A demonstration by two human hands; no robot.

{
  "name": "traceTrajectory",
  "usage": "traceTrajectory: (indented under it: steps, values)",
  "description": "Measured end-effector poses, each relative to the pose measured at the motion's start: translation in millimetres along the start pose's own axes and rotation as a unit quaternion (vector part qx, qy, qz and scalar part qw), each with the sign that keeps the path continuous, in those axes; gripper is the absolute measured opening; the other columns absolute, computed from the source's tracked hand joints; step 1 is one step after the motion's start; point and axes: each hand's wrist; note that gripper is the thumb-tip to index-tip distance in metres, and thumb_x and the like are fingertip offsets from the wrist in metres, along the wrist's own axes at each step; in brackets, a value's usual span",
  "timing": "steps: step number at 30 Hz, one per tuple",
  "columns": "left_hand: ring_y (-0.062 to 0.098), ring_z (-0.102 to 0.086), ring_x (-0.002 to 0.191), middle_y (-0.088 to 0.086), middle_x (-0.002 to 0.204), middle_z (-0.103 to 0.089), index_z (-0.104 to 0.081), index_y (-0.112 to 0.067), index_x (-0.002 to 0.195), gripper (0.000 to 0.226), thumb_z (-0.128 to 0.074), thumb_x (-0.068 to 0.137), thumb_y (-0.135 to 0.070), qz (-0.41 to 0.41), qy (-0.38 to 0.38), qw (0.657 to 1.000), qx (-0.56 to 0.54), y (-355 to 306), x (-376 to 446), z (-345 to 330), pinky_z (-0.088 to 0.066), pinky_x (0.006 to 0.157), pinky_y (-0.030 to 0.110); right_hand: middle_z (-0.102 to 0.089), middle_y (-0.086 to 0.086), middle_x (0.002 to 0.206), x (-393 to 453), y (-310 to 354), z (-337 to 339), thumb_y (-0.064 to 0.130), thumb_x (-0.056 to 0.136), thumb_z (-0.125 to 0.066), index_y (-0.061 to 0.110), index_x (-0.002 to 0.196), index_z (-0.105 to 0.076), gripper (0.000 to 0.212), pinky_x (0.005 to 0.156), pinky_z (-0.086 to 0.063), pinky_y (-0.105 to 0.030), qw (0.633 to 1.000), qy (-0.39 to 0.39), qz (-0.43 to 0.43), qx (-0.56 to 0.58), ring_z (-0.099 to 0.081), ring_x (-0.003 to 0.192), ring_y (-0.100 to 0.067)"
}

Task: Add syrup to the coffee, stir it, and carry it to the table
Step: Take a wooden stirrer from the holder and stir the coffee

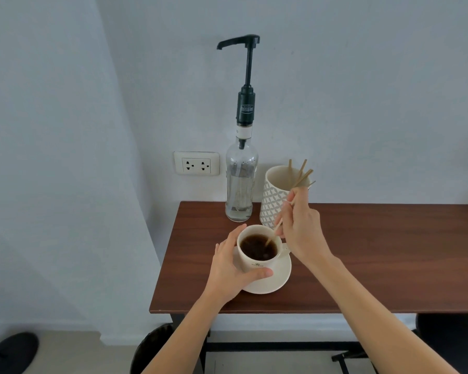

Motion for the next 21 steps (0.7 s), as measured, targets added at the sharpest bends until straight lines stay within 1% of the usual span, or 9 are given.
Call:
traceTrajectory:
  steps: [1, 2, 4, 7, 9, 12, 14, 16, 21]
  values:
    - [-0.021, -0.038, 0.123, -0.044, 0.128, -0.047, -0.031, -0.076, 0.120, 0.090, -0.089, 0.054, -0.056, 0.001, -0.002, 1.000, -0.001, -0.5, -0.1, 0.3, -0.029, 0.117, 0.058, -0.067, -0.015, 0.070, -0.7, -0.1, 1.5, 0.007, 0.105, -0.036, 0.018, 0.100, -0.034, 0.013, 0.054, -0.060, -0.039, 1.000, 0.006, -0.003, 0.009, -0.067, 0.052, -0.026]
    - [-0.020, -0.039, 0.124, -0.045, 0.128, -0.047, -0.032, -0.075, 0.120, 0.090, -0.090, 0.055, -0.055, 0.000, -0.002, 1.000, -0.001, -1.5, -0.1, 0.7, -0.029, 0.117, 0.057, -0.068, -0.013, 0.070, -2.4, 0.6, 2.4, 0.007, 0.105, -0.037, 0.018, 0.101, -0.035, 0.012, 0.053, -0.060, -0.033, 1.000, 0.007, -0.001, 0.019, -0.068, 0.051, -0.023]
    - [-0.022, -0.039, 0.123, -0.048, 0.126, -0.046, -0.033, -0.076, 0.119, 0.089, -0.091, 0.056, -0.051, -0.007, 0.001, 1.000, 0.001, -3.2, -0.4, 0.9, -0.030, 0.117, 0.056, -0.069, -0.011, 0.070, -4.3, 2.0, 3.9, 0.007, 0.105, -0.039, 0.017, 0.101, -0.035, 0.012, 0.054, -0.059, -0.026, 0.999, -0.016, 0.016, 0.033, -0.069, 0.053, -0.018]
    - [-0.024, -0.038, 0.121, -0.050, 0.125, -0.046, -0.032, -0.076, 0.118, 0.088, -0.091, 0.058, -0.049, -0.003, 0.001, 1.000, -0.001, -4.8, -1.8, 1.5, -0.030, 0.117, 0.054, -0.069, -0.009, 0.071, -2.0, 4.1, 10.9, 0.009, 0.106, -0.040, 0.019, 0.100, -0.034, 0.013, 0.056, -0.059, -0.026, 0.996, -0.055, 0.052, 0.043, -0.069, 0.055, -0.016]
    - [-0.019, -0.041, 0.123, -0.043, 0.127, -0.050, -0.030, -0.076, 0.119, 0.088, -0.090, 0.057, -0.054, 0.003, -0.002, 1.000, 0.002, -5.8, -2.0, 1.3, -0.029, 0.118, 0.052, -0.068, -0.010, 0.072, -3.1, 6.2, 18.5, 0.007, 0.105, -0.040, 0.019, 0.100, -0.033, 0.015, 0.054, -0.056, -0.019, 0.992, -0.073, 0.089, 0.042, -0.070, 0.059, -0.014]
    - [-0.003, -0.045, 0.129, -0.033, 0.131, -0.053, -0.030, -0.075, 0.120, 0.088, -0.088, 0.056, -0.058, 0.005, -0.007, 1.000, -0.003, -7.4, -3.1, 0.6, -0.030, 0.118, 0.052, -0.068, -0.008, 0.074, -7.7, 7.6, 26.9, 0.005, 0.105, -0.040, 0.022, 0.100, -0.032, 0.019, 0.054, -0.051, -0.010, 0.989, -0.071, 0.127, 0.033, -0.070, 0.062, -0.011]
    - [0.001, -0.047, 0.131, -0.033, 0.130, -0.055, -0.031, -0.075, 0.121, 0.088, -0.087, 0.055, -0.060, 0.008, -0.009, 1.000, -0.010, -7.9, -3.4, 0.3, -0.032, 0.117, 0.052, -0.068, -0.008, 0.075, -10.0, 4.5, 28.8, 0.005, 0.105, -0.040, 0.023, 0.100, -0.032, 0.020, 0.055, -0.049, -0.008, 0.988, -0.068, 0.133, 0.031, -0.071, 0.064, -0.009]
    - [0.002, -0.048, 0.131, -0.035, 0.128, -0.055, -0.032, -0.074, 0.122, 0.088, -0.087, 0.055, -0.061, 0.011, -0.010, 1.000, -0.018, -7.8, -3.4, -0.6, -0.033, 0.117, 0.053, -0.069, -0.009, 0.075, -10.1, 2.0, 31.5, 0.005, 0.104, -0.041, 0.020, 0.100, -0.033, 0.018, 0.054, -0.049, -0.007, 0.988, -0.074, 0.128, 0.035, -0.071, 0.064, -0.010]
    - [0.003, -0.050, 0.131, -0.029, 0.132, -0.058, -0.039, -0.060, 0.131, 0.080, -0.078, 0.063, -0.071, 0.005, -0.018, 0.999, -0.046, -4.7, -4.3, -3.4, -0.038, 0.115, 0.049, -0.070, -0.005, 0.074, -12.7, -0.6, 37.6, 0.006, 0.105, -0.040, 0.016, 0.098, -0.034, 0.013, 0.054, -0.051, -0.010, 0.989, -0.087, 0.109, 0.044, -0.072, 0.064, -0.007]
Point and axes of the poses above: each hand's wrist, its own x-axis towards the middle knuckle, its own z-axis out of the back of the hand, y = z × x
